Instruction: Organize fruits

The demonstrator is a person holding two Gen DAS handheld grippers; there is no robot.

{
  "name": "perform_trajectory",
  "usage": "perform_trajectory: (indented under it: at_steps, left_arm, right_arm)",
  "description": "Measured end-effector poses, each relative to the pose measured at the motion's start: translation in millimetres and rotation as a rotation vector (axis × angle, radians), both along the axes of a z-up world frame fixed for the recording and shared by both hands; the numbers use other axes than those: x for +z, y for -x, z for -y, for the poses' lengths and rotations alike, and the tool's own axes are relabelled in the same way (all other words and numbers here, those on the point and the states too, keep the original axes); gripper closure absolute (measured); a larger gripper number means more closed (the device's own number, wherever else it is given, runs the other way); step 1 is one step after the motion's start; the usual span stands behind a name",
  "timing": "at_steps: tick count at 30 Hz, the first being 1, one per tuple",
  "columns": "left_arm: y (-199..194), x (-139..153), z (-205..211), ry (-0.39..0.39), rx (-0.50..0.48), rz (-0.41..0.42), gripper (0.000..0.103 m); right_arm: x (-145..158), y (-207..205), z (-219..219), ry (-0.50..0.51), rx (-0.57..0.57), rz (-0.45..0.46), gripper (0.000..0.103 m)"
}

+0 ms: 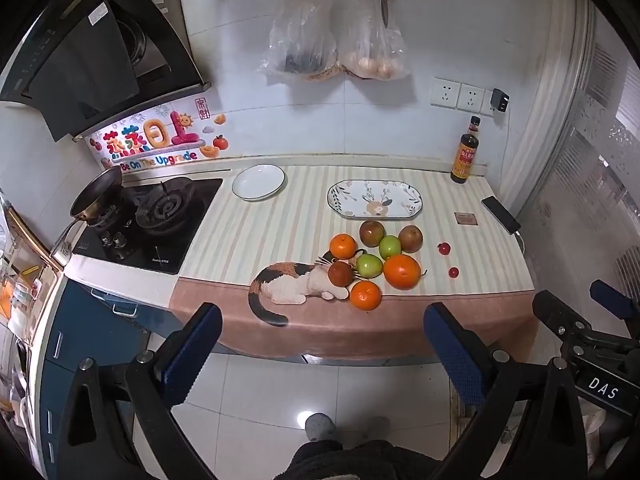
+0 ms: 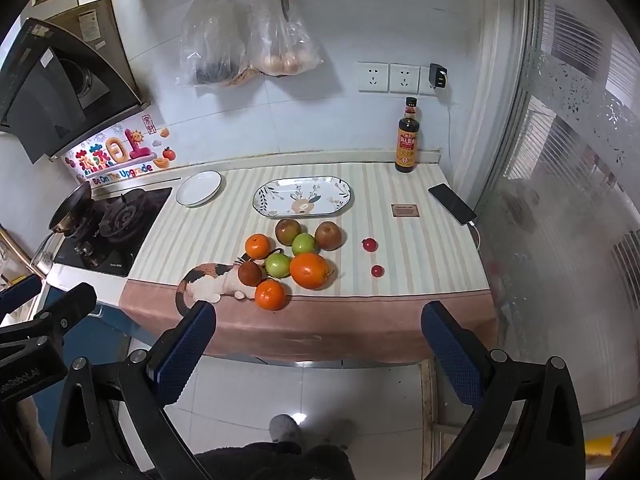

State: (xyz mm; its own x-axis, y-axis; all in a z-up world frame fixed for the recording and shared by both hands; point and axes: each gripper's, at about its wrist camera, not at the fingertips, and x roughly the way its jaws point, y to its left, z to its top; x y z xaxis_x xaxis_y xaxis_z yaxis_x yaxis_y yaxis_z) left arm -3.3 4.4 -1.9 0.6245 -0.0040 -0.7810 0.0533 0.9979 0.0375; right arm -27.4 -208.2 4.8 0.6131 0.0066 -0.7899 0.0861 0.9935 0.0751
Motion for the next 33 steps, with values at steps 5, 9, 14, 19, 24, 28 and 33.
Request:
perform_trajectory:
  at_steps: [5,9,14,19,24,28,33]
  left_arm:
    - [0.0,1.1,-0.8,0.0,-0.001,-0.001,0.0]
    - [-0.5,1.6,-0.1,0.0,0.0,-0.001,0.0]
    - [1.2,0.9,-1.3,0.0,-0.002,0.001,0.0]
    - [2.6,1.3,-1.7,-0.002,-0.003,0.002,0.0]
    - [6.4,3.2,-2.6,-0.002,-0.002,0.012,0.0]
    - [7.1,7.6,0.6,-0.006,-0.003,0.016,0.0]
    - [5.0,9.5,3.2,-0.009,-0.002,0.017,0.0]
  right_arm:
    - [-0.6,0.6,-2.3,-0.005,0.0,0.004,0.0]
    - [6.5,5.4,-2.7,-0.012,0.001,0.013,0.0]
    - [9.8,10.1,-3.5,-0.013,-0.002,0.021,0.0]
    - [11.9,12.2,0.4,-0.015,-0.007,0.029,0.0]
    - [12.8,13.1,2.1,-0.019,-0.008,0.03,0.0]
    - [13.0,14.5,1.8,-0.018,-0.006,0.032,0.0]
    - [12.9,15.7,1.6,-0.021,-0.004,0.034,0.0]
